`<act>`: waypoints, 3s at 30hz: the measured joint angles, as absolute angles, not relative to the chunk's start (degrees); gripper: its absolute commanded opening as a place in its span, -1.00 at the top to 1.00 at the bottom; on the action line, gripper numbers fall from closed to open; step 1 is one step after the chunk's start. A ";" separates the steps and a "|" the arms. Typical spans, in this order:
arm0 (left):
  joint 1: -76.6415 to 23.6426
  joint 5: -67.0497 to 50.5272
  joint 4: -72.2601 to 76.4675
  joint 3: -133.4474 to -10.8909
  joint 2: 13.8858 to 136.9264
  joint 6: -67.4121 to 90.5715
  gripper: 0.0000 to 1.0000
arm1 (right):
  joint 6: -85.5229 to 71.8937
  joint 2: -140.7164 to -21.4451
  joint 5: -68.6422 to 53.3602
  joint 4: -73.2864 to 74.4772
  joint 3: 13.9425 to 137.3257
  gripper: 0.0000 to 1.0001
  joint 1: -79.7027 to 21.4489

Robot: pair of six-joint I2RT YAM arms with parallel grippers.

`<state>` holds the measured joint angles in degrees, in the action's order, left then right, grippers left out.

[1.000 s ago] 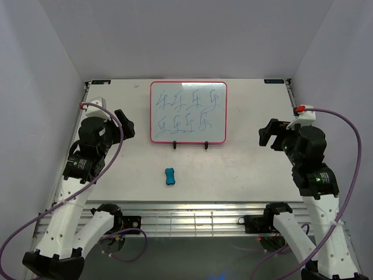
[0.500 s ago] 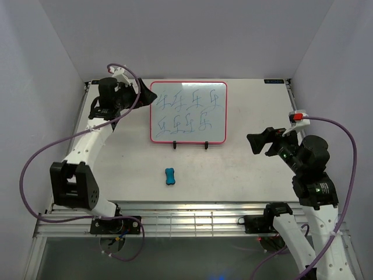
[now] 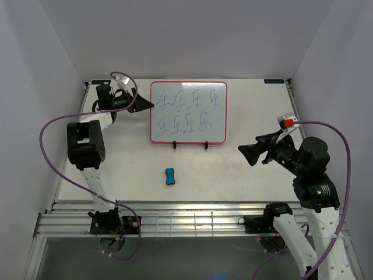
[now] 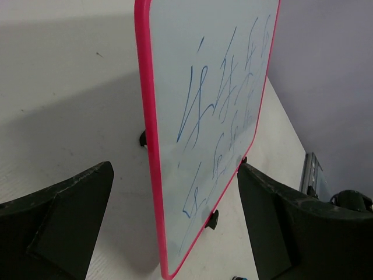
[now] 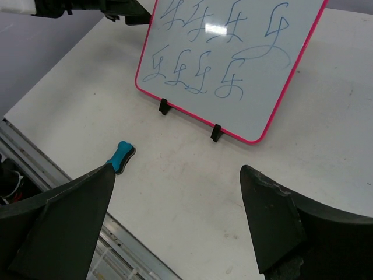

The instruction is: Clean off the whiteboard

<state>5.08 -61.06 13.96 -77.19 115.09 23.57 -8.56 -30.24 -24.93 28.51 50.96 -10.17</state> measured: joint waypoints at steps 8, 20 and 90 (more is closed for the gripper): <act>3.60 -67.94 15.46 -77.76 122.13 23.44 -0.80 | -11.18 -36.25 -33.34 26.74 50.74 -0.96 -10.20; 1.30 -72.55 17.93 -81.30 126.30 24.53 0.31 | -11.51 -36.42 -33.67 26.39 50.61 -0.97 -10.22; -13.52 -59.33 43.72 -85.47 116.03 50.00 1.00 | -9.39 -39.00 -26.35 26.85 48.62 -0.92 -10.26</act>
